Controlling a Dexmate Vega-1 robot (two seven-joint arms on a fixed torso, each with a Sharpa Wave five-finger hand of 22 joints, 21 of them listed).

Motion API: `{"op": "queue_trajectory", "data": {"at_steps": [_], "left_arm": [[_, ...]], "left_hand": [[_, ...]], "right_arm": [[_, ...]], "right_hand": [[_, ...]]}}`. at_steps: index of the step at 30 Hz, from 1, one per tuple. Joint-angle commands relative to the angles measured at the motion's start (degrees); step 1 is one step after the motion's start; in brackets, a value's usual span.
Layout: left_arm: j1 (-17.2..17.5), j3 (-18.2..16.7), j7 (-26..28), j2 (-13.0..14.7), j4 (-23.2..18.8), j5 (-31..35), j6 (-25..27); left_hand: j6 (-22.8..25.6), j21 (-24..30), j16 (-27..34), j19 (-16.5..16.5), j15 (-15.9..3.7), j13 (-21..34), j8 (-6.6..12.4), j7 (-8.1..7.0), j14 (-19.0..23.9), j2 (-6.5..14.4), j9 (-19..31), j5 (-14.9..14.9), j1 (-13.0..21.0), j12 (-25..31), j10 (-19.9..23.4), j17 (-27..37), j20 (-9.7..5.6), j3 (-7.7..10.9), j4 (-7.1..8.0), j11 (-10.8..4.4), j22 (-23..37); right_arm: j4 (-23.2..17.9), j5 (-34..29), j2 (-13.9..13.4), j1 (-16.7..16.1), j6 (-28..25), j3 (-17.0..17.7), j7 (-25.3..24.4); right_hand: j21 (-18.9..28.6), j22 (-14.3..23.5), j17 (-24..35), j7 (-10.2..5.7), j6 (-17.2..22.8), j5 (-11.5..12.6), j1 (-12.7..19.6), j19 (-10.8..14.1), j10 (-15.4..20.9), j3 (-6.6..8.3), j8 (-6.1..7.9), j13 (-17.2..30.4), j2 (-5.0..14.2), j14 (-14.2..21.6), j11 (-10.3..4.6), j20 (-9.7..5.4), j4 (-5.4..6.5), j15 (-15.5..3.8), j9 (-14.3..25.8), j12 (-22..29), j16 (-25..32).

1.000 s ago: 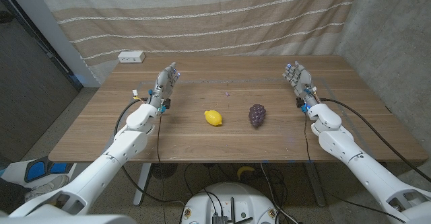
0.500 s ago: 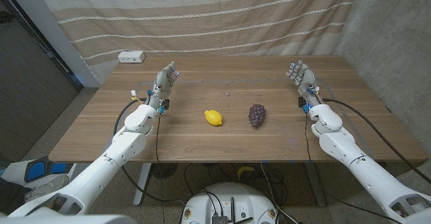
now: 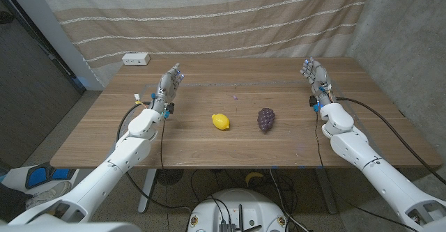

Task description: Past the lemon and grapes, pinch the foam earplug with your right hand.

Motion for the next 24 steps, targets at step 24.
{"op": "queue_trajectory", "data": {"at_steps": [24], "left_arm": [[-2.2,-0.7,-5.2,-1.9,5.8,-2.9,-3.5]], "left_hand": [[1.9,0.9,0.6,2.8,-1.95,0.1,0.83,0.15,0.4,5.6,0.3,0.1,0.1,0.9,1.2,-0.1,0.24,0.94,-1.04,0.19,0.2]], "right_arm": [[-10.8,-19.8,-3.6,2.4,-13.0,-3.4,-14.1]], "right_hand": [[0.7,0.3,0.7,-0.01,2.1,0.7,2.6,1.6,2.6,1.07,0.45,0.2,0.74,1.3,-0.09,0.14,-2.26,-0.37,0.3,0.6,1.0]]}}
